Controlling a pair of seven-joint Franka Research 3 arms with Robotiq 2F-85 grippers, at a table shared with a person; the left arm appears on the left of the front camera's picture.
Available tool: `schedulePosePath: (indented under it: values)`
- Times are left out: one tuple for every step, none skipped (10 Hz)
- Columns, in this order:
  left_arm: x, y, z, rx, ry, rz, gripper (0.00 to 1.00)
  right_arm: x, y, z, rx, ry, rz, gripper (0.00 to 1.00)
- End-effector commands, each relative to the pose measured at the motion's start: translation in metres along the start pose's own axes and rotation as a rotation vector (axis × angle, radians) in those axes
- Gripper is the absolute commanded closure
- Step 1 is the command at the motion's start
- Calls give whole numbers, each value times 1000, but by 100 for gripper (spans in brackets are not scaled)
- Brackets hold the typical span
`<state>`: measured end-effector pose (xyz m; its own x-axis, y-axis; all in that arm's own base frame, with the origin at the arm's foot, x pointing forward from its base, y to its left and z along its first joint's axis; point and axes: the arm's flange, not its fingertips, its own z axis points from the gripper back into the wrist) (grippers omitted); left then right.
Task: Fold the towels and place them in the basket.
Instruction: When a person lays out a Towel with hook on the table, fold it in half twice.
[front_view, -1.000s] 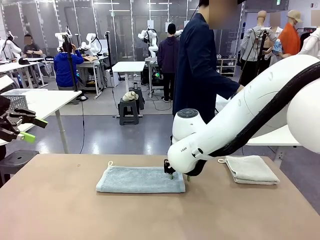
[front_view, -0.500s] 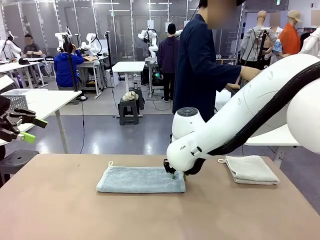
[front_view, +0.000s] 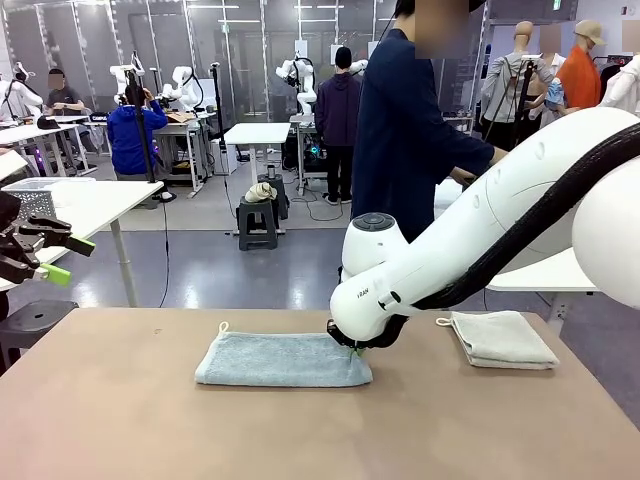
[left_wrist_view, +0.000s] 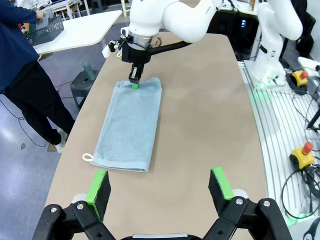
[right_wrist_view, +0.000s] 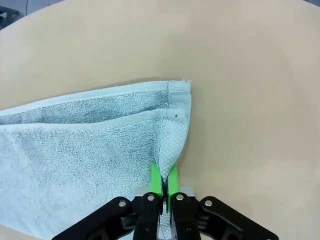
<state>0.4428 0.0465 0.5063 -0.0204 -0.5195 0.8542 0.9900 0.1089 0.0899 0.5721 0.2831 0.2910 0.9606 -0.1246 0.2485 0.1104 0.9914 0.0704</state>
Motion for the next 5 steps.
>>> schedulePosePath:
  values:
    - [2,-1,1,2,-6,-1,0,-2,-8,-12,-29,30,-6,100]
    - [2,-1,1,2,-6,-1,0,-1,-14,-9,-26,42,1,100]
    - [2,-1,1,2,-6,-1,0,2,-29,-2,-26,27,20,100]
    - [2,-1,1,2,-6,-1,0,5,-46,7,-21,18,27,100]
    - [2,-1,1,2,-6,-1,0,7,-66,17,-27,4,25,100]
